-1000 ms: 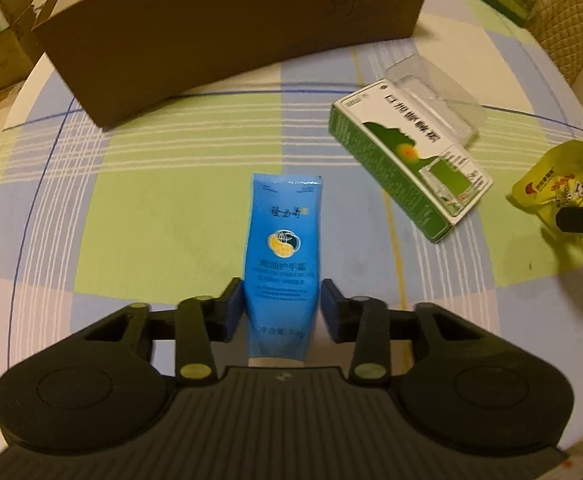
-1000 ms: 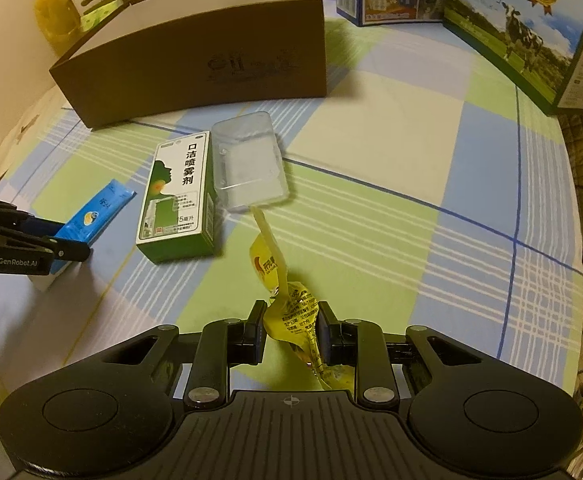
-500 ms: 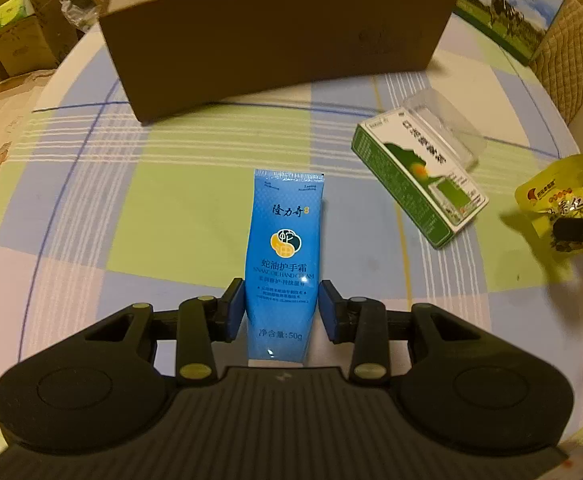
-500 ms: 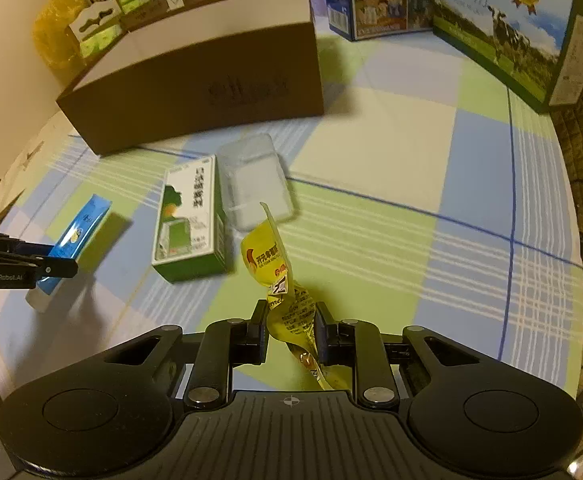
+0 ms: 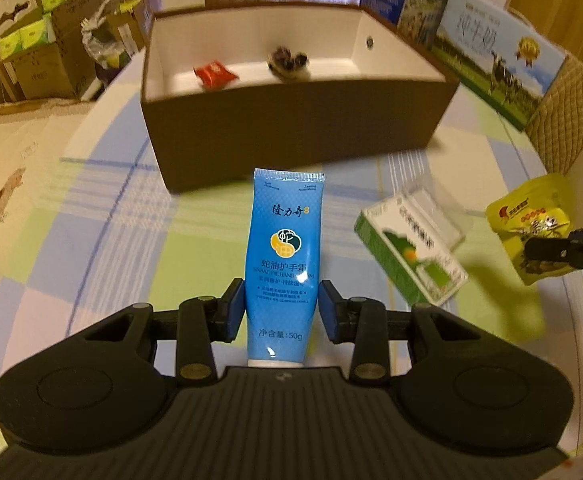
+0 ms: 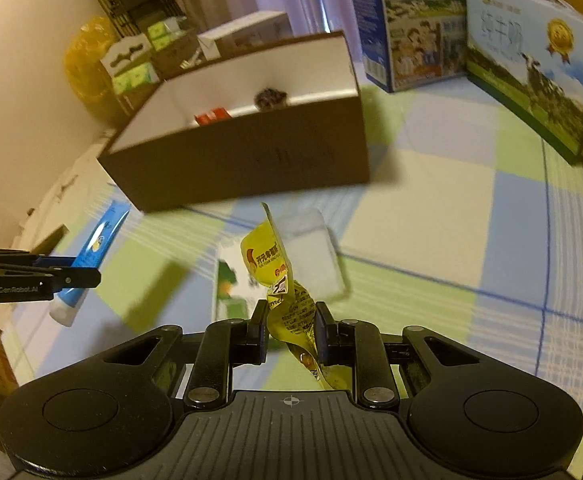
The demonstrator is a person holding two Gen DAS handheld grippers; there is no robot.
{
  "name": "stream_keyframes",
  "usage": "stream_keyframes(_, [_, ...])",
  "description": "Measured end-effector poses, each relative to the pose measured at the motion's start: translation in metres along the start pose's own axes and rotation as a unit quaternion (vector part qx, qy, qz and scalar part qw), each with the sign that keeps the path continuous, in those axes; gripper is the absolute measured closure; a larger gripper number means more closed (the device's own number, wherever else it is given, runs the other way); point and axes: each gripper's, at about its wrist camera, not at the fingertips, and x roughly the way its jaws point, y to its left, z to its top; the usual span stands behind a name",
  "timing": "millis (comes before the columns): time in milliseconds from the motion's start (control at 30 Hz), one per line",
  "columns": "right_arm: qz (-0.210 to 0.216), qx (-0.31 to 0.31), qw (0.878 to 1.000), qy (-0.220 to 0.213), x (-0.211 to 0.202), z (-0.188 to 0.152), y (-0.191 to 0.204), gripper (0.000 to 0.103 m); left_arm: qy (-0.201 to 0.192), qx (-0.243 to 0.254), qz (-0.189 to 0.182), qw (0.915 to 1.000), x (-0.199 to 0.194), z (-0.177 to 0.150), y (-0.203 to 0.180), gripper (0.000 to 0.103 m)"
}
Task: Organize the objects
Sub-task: 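Lower the pouch and tube into the brown box and open both tools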
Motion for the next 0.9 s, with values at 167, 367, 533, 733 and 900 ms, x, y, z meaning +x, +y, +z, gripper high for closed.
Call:
stream_keyframes(167, [0.024, -0.004, 1.000, -0.017, 0.007, 0.031, 0.005, 0.083, -0.020, 0.004, 0.000, 0.9998, -0.004, 0.026, 0.003, 0.069])
stream_keyframes(367, [0.044, -0.018, 0.998, -0.052, 0.015, 0.079, 0.014, 0.083, -0.049, 0.013, -0.001, 0.9987, -0.003, 0.070, 0.006, 0.069])
stream_keyframes(533, [0.051, -0.030, 0.995, -0.078, 0.025, 0.121, 0.016, 0.083, -0.072, 0.019, 0.001, 0.9972, 0.003, 0.114, 0.007, 0.069])
stream_keyframes(733, [0.057, -0.030, 0.993, -0.100, 0.045, 0.172, 0.016, 0.083, -0.083, 0.021, 0.004, 0.9964, 0.025, 0.164, 0.010, 0.069])
stream_keyframes(900, [0.054, -0.034, 0.993, -0.099, 0.073, 0.206, 0.013, 0.083, -0.071, 0.012, 0.008, 0.9974, 0.057, 0.197, 0.018, 0.069])
